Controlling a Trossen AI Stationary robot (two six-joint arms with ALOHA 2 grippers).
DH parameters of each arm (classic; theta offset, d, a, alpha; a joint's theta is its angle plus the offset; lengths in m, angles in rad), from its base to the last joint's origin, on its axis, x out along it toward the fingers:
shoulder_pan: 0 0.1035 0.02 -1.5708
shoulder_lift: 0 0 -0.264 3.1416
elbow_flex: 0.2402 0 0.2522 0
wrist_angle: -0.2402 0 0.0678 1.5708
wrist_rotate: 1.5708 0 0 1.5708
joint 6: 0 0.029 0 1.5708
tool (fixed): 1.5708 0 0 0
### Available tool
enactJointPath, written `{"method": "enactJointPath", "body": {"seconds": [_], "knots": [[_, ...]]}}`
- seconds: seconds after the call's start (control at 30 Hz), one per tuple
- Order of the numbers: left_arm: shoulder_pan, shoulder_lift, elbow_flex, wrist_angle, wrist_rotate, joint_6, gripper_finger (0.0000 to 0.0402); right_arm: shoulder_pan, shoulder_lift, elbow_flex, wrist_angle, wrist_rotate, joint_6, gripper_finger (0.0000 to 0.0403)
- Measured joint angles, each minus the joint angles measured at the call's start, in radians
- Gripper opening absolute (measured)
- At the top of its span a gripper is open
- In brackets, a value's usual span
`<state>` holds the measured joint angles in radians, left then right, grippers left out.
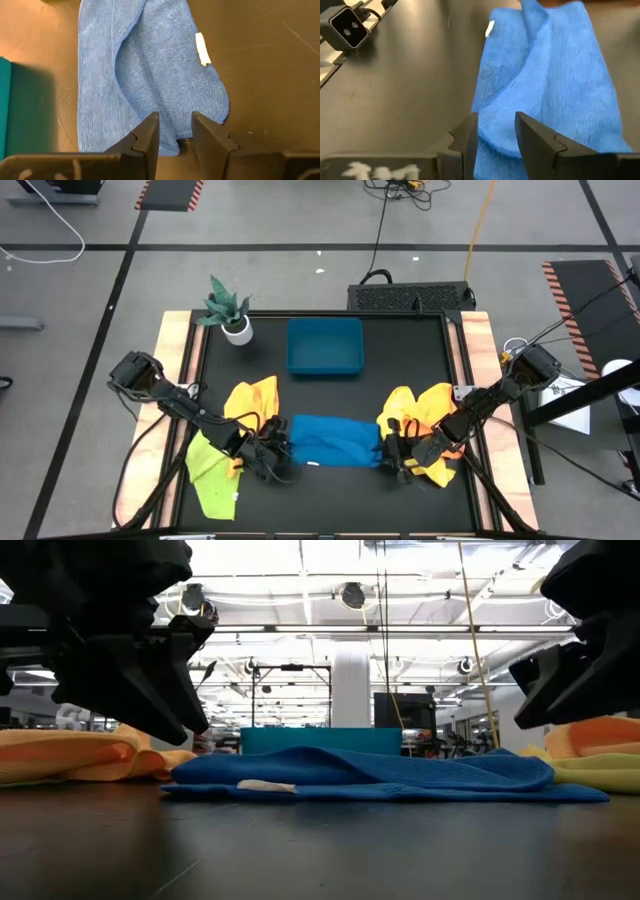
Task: Fold microfiber towels
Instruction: Fold the blue microfiber cloth
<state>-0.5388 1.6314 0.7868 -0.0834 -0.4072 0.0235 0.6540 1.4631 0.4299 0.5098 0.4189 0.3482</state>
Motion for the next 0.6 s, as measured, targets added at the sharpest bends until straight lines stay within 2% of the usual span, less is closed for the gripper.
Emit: {"method": "enactJointPath", "body": {"seconds": [0.17, 0.43, 0.6], "knots": [[0.006, 0.0, 0.0, -0.005, 0.0, -0.041, 0.0118, 0.0, 0.0, 0.0, 0.017, 0.0, -0.028, 0.0123], [0.077, -0.001, 0.0, -0.08, 0.0, -0.222, 0.0118, 0.0, 0.0, 0.0, 0.017, 0.001, -0.035, 0.0123], [0.097, -0.001, 0.0, -0.06, 0.068, -0.228, 0.0118, 0.0, 0.02, 0.0, 0.044, 0.002, -0.073, 0.0123]]}}
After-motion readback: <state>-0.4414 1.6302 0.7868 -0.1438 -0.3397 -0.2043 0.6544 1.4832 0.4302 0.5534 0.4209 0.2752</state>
